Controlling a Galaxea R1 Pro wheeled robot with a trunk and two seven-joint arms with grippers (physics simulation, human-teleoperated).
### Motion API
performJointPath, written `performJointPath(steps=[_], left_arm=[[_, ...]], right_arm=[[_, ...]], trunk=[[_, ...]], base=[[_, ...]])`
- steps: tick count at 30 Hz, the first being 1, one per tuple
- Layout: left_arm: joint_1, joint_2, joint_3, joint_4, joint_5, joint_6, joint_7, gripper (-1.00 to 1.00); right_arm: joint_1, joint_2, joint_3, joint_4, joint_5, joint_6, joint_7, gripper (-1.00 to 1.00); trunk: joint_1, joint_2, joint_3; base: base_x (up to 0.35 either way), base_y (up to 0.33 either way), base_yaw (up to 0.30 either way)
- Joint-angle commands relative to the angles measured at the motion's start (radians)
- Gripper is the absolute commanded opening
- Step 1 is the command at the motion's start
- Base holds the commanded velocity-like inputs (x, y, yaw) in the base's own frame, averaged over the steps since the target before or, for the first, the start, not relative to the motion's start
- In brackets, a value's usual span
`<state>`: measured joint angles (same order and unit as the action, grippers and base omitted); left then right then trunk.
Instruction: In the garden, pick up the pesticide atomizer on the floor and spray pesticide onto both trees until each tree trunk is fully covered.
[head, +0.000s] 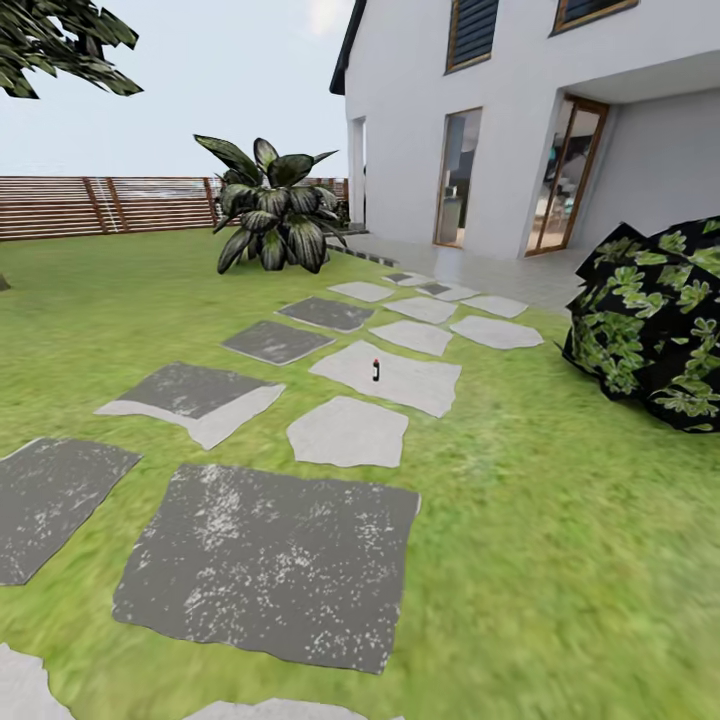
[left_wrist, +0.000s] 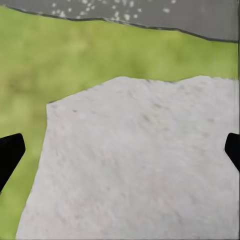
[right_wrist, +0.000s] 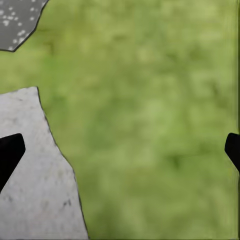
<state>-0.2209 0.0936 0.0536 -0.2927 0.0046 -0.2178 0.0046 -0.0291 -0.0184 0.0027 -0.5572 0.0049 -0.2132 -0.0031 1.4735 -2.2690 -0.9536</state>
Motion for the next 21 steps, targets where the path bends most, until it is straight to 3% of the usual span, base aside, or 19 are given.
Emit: performJointPath(steps=[1,21], left_arm=[[0.000,0.000,0.000,0.000,0.000,0.000,0.000,1.00],[0.000,0.000,0.000,0.000,0.000,0.000,0.000,1.00]], right_arm=[[0.000,0.000,0.000,0.000,0.000,0.000,0.000,1.00],[0.000,0.001,-0.001,-0.007,-0.002,0.000,0.000,1.00]], trunk=[[0.000,0.000,0.000],[0.000,0.000,0.000]], base=[[0.332,-0.111,0.000],[0.332,-0.111,0.000]])
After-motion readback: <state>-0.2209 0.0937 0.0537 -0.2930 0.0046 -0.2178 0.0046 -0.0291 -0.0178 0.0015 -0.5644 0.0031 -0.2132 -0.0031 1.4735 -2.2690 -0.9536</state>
